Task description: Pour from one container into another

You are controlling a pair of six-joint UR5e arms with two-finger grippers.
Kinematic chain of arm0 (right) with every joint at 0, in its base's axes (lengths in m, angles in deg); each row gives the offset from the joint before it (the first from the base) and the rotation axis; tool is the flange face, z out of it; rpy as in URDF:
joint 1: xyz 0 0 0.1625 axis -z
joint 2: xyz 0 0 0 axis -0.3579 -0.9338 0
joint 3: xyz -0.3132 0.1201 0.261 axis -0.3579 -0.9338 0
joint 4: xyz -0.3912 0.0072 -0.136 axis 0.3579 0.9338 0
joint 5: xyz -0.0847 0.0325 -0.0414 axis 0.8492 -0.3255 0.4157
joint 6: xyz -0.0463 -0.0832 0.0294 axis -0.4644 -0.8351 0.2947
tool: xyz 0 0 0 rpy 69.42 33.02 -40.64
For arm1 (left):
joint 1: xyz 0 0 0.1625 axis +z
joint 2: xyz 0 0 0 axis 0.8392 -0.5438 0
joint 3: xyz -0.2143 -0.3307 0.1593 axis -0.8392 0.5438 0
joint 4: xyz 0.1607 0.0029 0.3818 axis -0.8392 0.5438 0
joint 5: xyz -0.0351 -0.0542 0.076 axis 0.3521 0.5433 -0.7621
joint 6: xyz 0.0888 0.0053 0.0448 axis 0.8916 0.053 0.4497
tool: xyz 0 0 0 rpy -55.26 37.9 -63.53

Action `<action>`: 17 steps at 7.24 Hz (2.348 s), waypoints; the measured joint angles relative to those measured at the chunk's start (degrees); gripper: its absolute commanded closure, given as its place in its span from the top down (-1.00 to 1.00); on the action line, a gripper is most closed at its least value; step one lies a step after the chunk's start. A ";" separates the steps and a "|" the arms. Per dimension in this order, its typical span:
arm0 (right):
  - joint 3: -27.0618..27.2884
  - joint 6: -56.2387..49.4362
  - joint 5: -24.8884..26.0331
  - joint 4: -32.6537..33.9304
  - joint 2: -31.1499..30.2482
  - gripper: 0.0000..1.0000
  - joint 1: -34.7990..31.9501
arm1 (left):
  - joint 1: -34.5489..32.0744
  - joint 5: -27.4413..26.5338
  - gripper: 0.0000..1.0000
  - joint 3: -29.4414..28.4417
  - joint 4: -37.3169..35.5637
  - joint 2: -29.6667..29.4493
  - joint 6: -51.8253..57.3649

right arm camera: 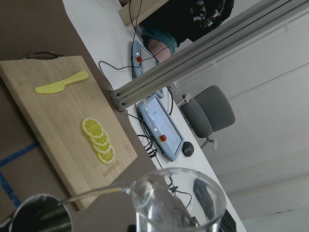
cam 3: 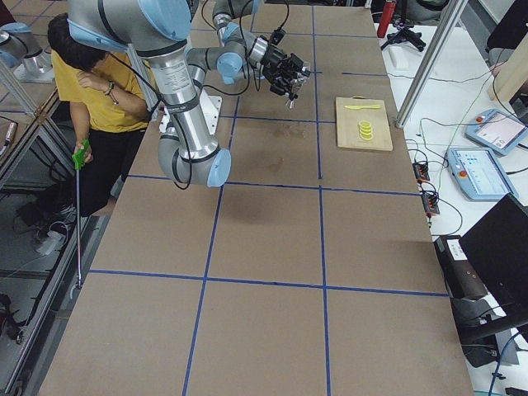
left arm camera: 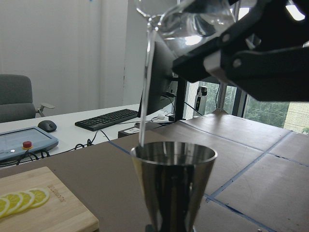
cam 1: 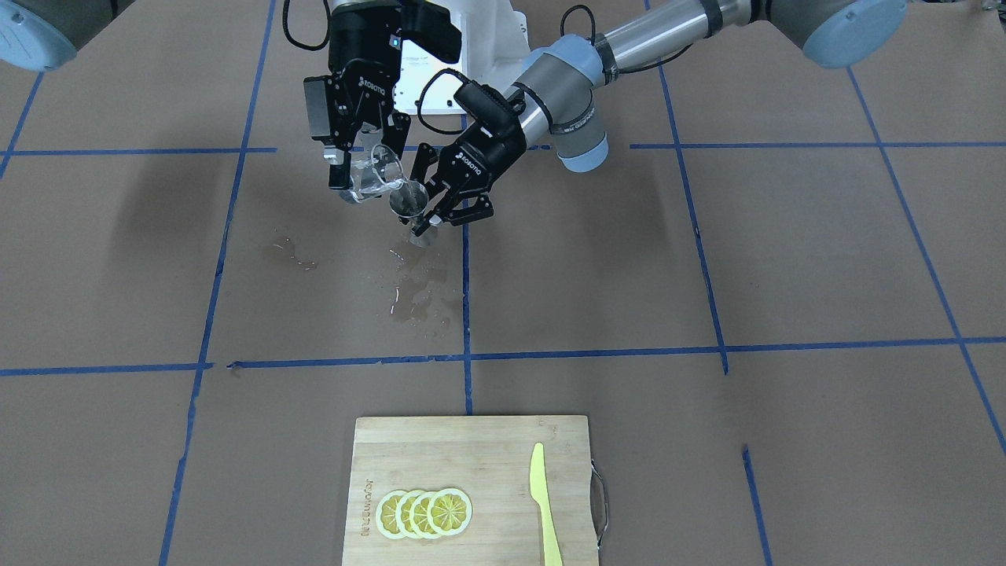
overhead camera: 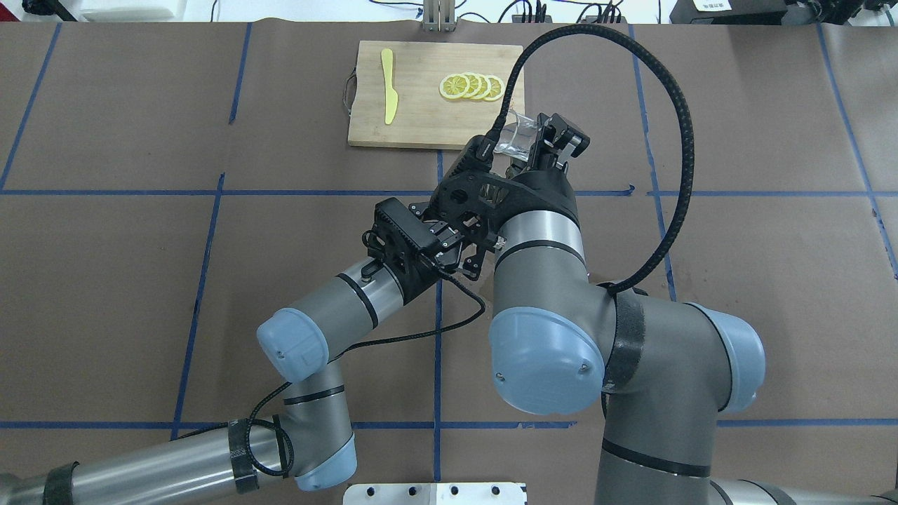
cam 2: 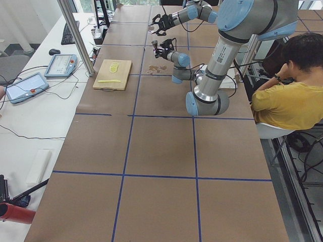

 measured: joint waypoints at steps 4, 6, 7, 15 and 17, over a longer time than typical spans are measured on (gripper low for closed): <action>0.28 -1.34 0.11 0.92 0.01 -1.00 0.27 | 0.00 0.00 -1.00 -0.01 0.00 -0.01 0.00; 0.68 -1.66 0.22 1.99 -0.01 -0.99 0.45 | 0.00 0.00 -1.00 0.01 -0.06 -0.02 0.00; 0.94 -2.07 0.26 2.37 -0.01 -0.99 0.48 | 0.00 0.00 -1.00 0.03 -0.08 -0.05 0.02; 3.42 -2.03 1.45 2.29 -0.66 -1.00 2.02 | 0.00 0.00 -1.00 0.12 -0.19 -0.47 0.00; 3.98 0.71 1.38 2.09 -0.76 -1.00 2.26 | 0.00 0.00 -1.00 0.51 -0.18 -0.34 0.00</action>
